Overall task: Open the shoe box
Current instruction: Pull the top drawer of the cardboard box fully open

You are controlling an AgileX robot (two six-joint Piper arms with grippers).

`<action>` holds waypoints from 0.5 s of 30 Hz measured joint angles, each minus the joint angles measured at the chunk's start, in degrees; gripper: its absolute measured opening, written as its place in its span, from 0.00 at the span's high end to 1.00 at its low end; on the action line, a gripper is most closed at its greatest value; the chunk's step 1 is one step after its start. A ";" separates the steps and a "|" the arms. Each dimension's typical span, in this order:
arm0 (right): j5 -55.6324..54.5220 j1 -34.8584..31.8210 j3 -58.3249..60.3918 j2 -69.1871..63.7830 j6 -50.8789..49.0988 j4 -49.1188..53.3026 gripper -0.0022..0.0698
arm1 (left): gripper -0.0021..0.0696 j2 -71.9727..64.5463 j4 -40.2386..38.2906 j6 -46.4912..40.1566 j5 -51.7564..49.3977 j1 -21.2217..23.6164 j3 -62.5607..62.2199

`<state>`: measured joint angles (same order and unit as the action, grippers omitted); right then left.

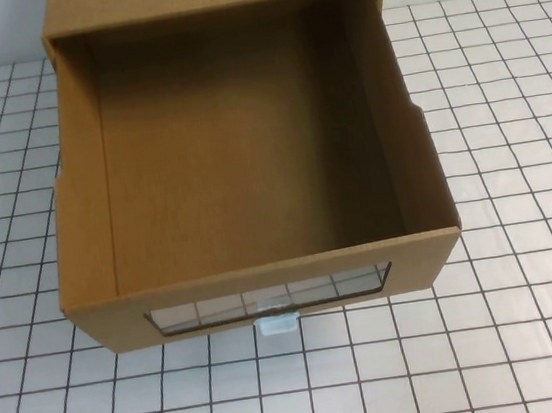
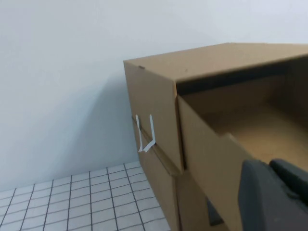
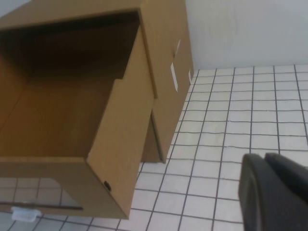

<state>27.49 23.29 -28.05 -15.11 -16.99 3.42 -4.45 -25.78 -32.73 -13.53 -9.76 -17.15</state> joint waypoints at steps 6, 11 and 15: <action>-4.62 0.00 2.32 0.00 0.00 -0.34 0.99 | 0.97 5.00 -0.33 0.00 6.16 0.00 10.09; -4.87 0.00 2.41 0.00 0.07 -0.39 0.99 | 0.97 5.00 -0.48 0.00 11.02 0.00 17.01; -4.87 0.00 2.41 0.00 0.07 -0.39 0.99 | 0.97 5.08 -0.60 0.00 11.78 0.00 18.50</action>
<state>22.63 23.29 -25.63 -15.11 -16.92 3.04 0.63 -26.38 -32.73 -1.74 -9.76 1.35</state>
